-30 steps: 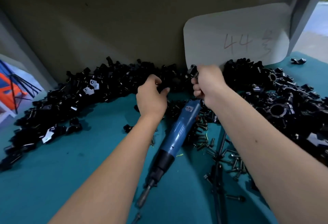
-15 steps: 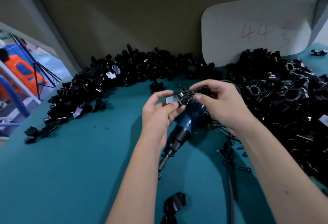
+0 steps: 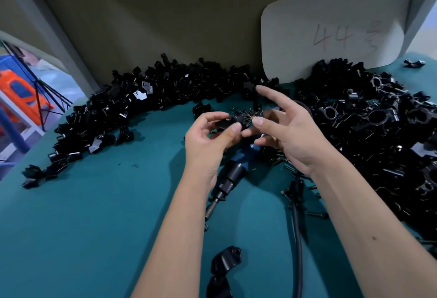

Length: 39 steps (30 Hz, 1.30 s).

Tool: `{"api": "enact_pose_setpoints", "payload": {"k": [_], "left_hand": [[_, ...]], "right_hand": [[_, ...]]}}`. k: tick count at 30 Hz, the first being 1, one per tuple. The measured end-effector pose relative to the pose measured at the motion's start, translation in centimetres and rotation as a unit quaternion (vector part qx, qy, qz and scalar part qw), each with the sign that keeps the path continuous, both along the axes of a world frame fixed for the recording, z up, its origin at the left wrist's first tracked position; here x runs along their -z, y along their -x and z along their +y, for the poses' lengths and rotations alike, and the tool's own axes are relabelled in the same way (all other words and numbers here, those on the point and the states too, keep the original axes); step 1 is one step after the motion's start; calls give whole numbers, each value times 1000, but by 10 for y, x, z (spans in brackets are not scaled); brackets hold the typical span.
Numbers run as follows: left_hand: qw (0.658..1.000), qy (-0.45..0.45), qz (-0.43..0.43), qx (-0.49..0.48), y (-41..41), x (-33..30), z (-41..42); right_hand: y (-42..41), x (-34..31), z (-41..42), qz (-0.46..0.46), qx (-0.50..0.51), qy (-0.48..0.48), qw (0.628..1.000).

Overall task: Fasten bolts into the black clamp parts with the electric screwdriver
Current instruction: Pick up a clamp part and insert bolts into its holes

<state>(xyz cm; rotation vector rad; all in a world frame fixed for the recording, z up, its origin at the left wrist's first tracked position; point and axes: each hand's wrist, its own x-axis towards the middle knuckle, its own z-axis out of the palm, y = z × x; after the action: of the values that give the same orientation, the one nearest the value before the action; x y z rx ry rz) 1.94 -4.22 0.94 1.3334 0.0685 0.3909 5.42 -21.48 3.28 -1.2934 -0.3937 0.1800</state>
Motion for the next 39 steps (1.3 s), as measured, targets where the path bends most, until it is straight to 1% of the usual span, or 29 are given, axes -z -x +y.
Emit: {"api": "enact_pose_setpoints", "payload": {"k": [2, 3, 5, 7, 9, 11, 14, 16, 19, 22, 25, 27, 29, 32, 35, 37, 39], "left_hand": [[997, 74, 20, 20, 1, -4, 1], [995, 88, 35, 16, 1, -6, 1], [994, 77, 82, -11, 1, -9, 0], [991, 67, 108, -39, 1, -9, 0], [991, 78, 101, -36, 2, -10, 1], [990, 119, 81, -13, 4, -13, 2], [974, 207, 84, 33, 6, -17, 4], [966, 239, 85, 53, 7, -17, 5], [970, 224, 72, 64, 7, -16, 4], [970, 222, 63, 83, 6, -14, 5], [973, 199, 59, 100, 6, -13, 8], [977, 169, 72, 105, 6, -13, 8], [976, 167, 95, 104, 6, -13, 5], [969, 191, 108, 111, 6, -15, 1], [973, 160, 90, 140, 8, -18, 0], [974, 142, 82, 157, 9, -19, 0], [971, 150, 81, 167, 9, -18, 1]], "right_hand": [[2, 0, 2, 8, -1, -18, 1000], [3, -1, 4, 15, 6, -22, 1000], [5, -4, 6, 38, 23, -27, 999], [5, -5, 8, 70, 28, -33, 997], [5, -4, 8, 102, 25, -51, 993], [4, -2, 7, 123, 14, -80, 989], [2, 0, 6, 111, 9, -77, 991], [3, -1, 6, 88, 26, -60, 994], [4, -3, 10, 69, 39, -52, 996], [5, -1, 11, 68, 23, -38, 997], [5, 0, 13, 44, 18, -38, 998], [5, 1, 15, 29, 25, -48, 998], [4, 3, 17, 6, 40, -42, 998], [2, 7, 18, -50, 62, 1, 997], [1, 11, 16, -120, 57, 66, 989], [0, 12, 18, -119, 41, 58, 990], [1, 11, 19, -115, 30, 39, 992]]}}
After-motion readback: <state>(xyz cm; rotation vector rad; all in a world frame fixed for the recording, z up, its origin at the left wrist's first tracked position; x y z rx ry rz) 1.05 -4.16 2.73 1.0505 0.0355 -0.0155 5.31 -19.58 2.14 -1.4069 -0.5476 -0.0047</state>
